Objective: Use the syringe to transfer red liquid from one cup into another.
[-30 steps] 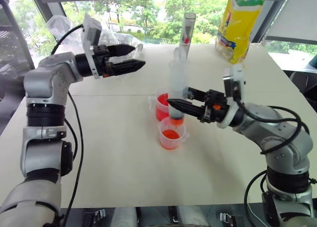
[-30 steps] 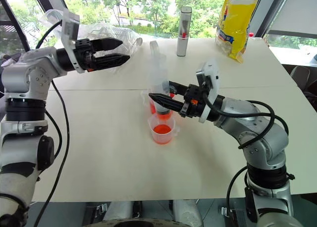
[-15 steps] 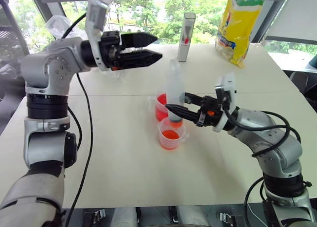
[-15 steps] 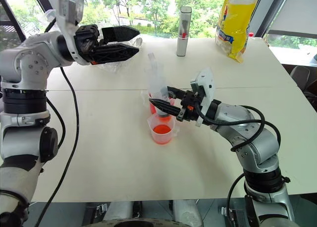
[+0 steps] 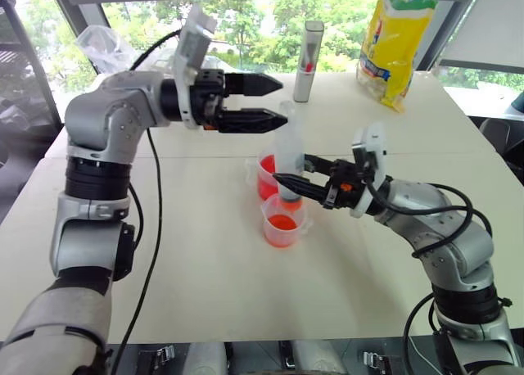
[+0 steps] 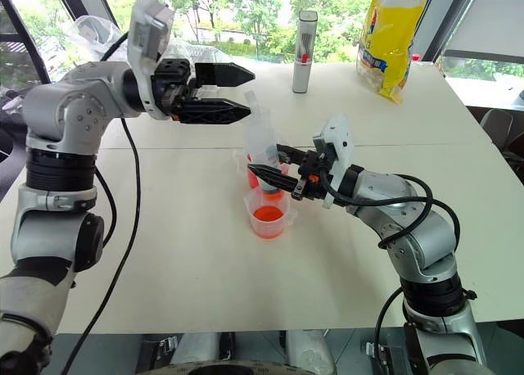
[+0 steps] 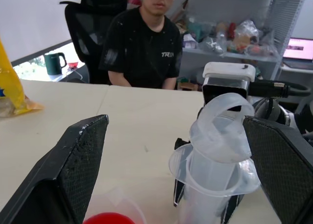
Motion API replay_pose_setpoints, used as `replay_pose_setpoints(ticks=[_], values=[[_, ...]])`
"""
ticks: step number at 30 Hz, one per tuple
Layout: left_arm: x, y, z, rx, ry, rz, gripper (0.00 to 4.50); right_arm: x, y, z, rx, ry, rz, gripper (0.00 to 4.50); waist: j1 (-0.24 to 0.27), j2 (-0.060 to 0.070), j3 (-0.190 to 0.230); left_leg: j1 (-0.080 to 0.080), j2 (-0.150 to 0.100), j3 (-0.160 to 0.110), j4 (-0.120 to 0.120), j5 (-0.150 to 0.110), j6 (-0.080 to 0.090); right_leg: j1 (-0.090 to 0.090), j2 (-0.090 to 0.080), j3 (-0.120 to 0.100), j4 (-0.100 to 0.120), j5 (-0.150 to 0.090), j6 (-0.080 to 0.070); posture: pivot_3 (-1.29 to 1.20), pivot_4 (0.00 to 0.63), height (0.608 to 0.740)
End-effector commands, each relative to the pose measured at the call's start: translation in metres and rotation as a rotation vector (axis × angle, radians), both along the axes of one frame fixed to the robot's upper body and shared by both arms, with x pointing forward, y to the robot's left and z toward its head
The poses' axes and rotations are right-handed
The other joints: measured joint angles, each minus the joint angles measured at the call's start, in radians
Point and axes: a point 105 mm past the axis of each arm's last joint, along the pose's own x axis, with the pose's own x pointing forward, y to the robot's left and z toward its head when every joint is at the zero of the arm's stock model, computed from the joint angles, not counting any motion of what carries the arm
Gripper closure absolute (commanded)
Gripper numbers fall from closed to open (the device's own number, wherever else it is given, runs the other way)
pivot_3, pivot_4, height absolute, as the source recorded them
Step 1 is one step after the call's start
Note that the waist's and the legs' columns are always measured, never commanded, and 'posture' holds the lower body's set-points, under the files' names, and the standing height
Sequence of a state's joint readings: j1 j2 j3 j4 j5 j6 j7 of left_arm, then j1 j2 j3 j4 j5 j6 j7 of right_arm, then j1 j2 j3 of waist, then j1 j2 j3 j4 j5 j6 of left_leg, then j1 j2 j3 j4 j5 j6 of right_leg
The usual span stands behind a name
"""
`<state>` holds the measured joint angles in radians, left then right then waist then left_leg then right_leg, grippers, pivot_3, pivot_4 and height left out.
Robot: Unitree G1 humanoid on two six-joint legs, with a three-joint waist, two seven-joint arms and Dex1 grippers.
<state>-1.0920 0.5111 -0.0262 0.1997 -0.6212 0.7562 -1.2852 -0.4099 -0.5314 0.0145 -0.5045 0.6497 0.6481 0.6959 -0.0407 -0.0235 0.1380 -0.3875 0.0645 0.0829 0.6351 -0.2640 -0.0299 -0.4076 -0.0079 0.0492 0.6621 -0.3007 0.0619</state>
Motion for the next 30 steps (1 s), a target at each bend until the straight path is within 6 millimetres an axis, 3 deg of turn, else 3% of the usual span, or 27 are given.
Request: replay_pose_setpoints(ticks=[1,8,9,11,18,19,30], values=[[0.000,-0.004,0.008,-0.008,-0.049,-0.006,0.03,-0.005,0.001,0.012,0.017,-0.058,0.016,3.12,0.000,0.000,0.000,0.000,0.000,0.000,0.000,0.000,0.000,0.000,0.000,0.000,0.000,0.000,0.000,0.00,0.150,0.740],[0.003,-0.014,0.006,-0.013,-0.057,-0.022,0.03,-0.006,0.002,0.014,0.018,-0.062,0.018,3.12,0.001,0.000,0.000,0.000,0.000,0.000,0.000,0.000,0.000,0.000,0.000,0.000,0.000,0.000,0.000,0.00,0.150,0.740],[0.003,-0.016,0.006,-0.017,-0.058,-0.027,0.26,-0.006,0.002,0.014,0.018,-0.062,0.018,3.12,0.001,0.000,0.000,0.000,0.000,0.000,0.000,0.000,0.000,0.000,0.000,0.000,0.000,0.000,0.000,0.00,0.150,0.740],[0.000,-0.021,0.006,-0.022,-0.060,-0.046,0.76,-0.006,0.002,0.014,0.016,-0.062,0.020,3.12,0.002,0.000,0.000,0.000,0.000,0.000,0.000,0.000,0.000,0.000,0.000,0.000,0.000,0.000,0.000,0.00,0.150,0.740],[-0.010,-0.030,-0.002,-0.012,-0.043,-0.103,4.25,-0.004,0.002,0.014,0.012,-0.061,0.021,3.12,-0.001,0.000,0.000,0.000,0.000,0.000,0.000,0.000,0.000,0.000,0.000,0.000,0.000,0.000,0.000,0.00,0.150,0.740],[-0.012,-0.030,-0.003,-0.010,-0.038,-0.110,4.41,-0.004,0.002,0.014,0.012,-0.061,0.022,3.12,-0.001,0.000,0.000,0.000,0.000,0.000,0.000,0.000,0.000,0.000,0.000,0.000,0.000,0.000,0.000,0.00,0.150,0.740],[-0.016,-0.032,-0.008,0.017,-0.027,-0.121,4.41,-0.007,0.005,0.021,0.033,-0.058,0.046,3.12,-0.001,0.000,0.000,0.000,0.000,0.000,0.000,0.000,0.000,0.000,0.000,0.000,0.000,0.000,0.000,0.00,0.150,0.740]])
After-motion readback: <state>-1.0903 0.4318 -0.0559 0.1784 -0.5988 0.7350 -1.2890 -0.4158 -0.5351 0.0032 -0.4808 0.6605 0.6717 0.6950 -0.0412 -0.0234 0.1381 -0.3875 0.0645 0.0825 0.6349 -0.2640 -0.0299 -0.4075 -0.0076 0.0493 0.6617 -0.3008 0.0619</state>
